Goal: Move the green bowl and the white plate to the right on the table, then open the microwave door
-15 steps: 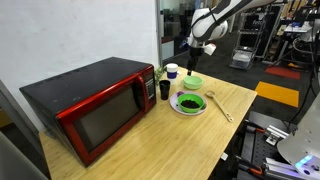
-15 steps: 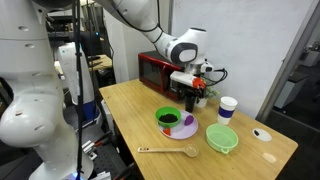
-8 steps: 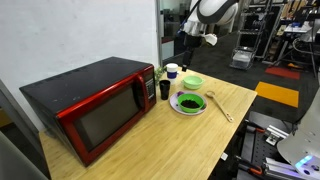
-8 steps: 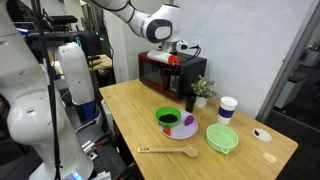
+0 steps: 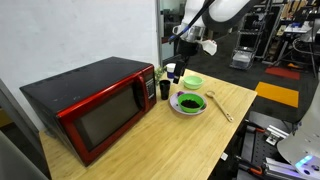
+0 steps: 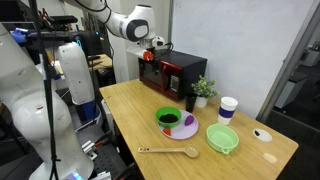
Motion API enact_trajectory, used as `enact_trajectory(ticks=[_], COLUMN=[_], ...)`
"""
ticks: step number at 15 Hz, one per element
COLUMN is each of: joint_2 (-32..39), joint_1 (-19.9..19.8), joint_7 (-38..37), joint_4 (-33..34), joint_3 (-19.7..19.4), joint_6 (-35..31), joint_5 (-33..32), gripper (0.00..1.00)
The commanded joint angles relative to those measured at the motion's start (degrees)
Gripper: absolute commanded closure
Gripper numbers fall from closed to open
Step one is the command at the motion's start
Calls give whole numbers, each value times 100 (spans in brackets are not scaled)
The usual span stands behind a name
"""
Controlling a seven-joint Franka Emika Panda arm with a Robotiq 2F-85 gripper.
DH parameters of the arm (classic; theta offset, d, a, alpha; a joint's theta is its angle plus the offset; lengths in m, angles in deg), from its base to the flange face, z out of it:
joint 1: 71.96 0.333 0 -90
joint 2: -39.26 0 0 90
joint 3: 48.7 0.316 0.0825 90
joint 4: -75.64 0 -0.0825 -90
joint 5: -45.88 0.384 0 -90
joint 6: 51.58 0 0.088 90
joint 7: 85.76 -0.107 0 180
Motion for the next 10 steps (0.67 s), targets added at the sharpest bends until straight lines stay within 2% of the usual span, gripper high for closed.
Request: enact_trajectory(ticks=[1,10], joint_2=[-1,-2], joint_1=[46,21], joint_7=[-14,3], joint_4=[12,15], joint_3=[-28,-98], joint_6=[16,17], joint_5=[-13,-9], gripper=[0,0])
